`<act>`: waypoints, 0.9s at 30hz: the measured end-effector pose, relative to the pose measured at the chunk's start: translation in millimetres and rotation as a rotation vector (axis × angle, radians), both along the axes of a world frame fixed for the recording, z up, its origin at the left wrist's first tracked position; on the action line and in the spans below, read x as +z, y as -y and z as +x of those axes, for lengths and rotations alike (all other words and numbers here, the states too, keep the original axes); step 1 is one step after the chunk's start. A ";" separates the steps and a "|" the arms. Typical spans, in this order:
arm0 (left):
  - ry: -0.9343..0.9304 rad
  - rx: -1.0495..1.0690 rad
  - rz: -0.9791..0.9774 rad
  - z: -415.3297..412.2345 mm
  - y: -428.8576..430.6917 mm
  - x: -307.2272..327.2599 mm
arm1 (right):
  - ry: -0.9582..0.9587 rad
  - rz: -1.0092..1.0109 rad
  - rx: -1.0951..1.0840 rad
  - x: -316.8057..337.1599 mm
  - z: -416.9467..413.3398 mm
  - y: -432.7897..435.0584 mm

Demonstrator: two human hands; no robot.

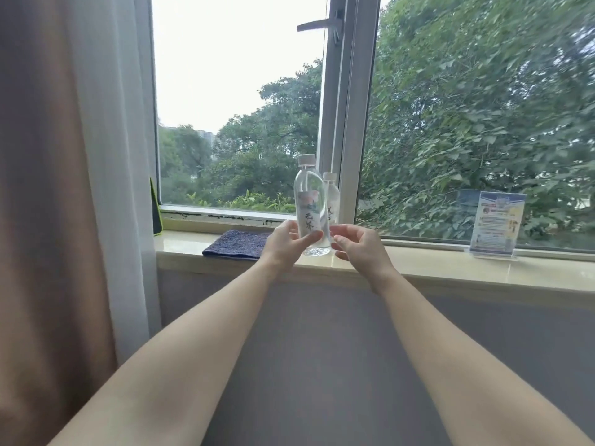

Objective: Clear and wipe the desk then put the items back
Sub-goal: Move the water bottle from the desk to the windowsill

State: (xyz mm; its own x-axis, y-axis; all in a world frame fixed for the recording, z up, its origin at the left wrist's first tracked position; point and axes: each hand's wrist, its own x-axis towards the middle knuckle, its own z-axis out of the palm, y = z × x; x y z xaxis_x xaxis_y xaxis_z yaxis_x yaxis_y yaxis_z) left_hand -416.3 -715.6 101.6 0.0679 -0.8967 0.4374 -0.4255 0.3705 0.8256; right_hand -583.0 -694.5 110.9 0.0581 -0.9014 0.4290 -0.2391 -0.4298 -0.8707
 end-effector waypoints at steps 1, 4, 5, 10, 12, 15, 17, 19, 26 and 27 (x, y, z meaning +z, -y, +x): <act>0.015 0.011 0.011 -2.1 5.7 -2.2 | -0.009 0.008 0.001 -4.1 -1.1 6.7; 0.045 0.032 0.038 -7.3 21.7 -9.1 | -0.049 0.019 -0.003 -18.0 -4.2 26.5; 0.058 0.033 0.043 -9.6 26.2 -10.8 | -0.063 0.022 -0.009 -21.7 -5.6 32.7; 0.254 0.118 0.039 -19.8 50.6 -17.2 | -0.081 0.024 -0.048 -33.2 -7.5 60.2; 0.351 0.134 0.050 -22.5 61.5 -16.2 | -0.102 0.005 -0.068 -33.4 -7.2 67.5; 0.420 0.145 0.059 -24.1 74.1 -13.7 | -0.165 -0.015 -0.086 -29.2 -9.3 78.2; 0.450 0.162 0.046 -24.5 81.3 -12.3 | -0.181 -0.012 -0.087 -26.5 -11.5 85.0; 0.447 0.163 0.047 -25.1 85.5 -10.6 | -0.172 -0.007 -0.091 -25.7 -14.0 90.7; 0.391 0.179 0.035 -24.7 87.1 -14.6 | -0.093 -0.014 -0.156 -30.8 -15.0 96.6; 0.396 0.176 0.038 -24.7 87.0 -14.8 | -0.097 -0.015 -0.165 -30.9 -14.7 96.0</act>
State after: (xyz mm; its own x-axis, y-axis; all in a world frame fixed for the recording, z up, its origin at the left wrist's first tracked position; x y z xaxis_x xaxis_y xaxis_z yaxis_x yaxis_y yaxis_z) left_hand -441.0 -802.6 86.8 0.0553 -0.9025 0.4271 -0.7661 0.2360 0.5978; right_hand -597.7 -790.5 80.0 -0.0478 -0.8957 0.4421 -0.3900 -0.3907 -0.8338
